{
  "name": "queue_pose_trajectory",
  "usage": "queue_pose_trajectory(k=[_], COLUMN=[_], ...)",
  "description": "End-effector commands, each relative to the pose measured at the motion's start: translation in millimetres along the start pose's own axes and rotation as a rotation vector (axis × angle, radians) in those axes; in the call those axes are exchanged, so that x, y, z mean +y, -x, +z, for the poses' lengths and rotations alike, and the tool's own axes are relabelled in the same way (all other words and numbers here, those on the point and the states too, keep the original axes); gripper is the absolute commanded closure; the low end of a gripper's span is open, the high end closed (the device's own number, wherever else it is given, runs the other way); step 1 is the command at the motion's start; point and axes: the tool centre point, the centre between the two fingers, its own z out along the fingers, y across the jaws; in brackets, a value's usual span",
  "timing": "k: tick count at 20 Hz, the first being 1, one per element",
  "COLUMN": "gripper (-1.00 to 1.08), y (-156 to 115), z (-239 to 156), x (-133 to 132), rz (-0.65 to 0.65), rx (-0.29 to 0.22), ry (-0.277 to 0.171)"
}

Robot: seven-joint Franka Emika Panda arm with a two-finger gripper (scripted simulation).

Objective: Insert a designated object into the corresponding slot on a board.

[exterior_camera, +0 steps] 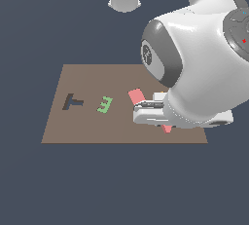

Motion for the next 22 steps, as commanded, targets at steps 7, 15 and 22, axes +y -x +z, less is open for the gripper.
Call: queue_pose_trajectory(k=[7,15,22], gripper=[1.08,-0.92,-0.92], y=[-5.8,-6.0,-6.0], z=[-0.2,9.9,9.9], x=[5.9,5.2,5.2], rz=[-0.065,-0.065,-0.065], rx=[0.0,-0.001,-0.001], ry=[0.0,-0.001,-0.001])
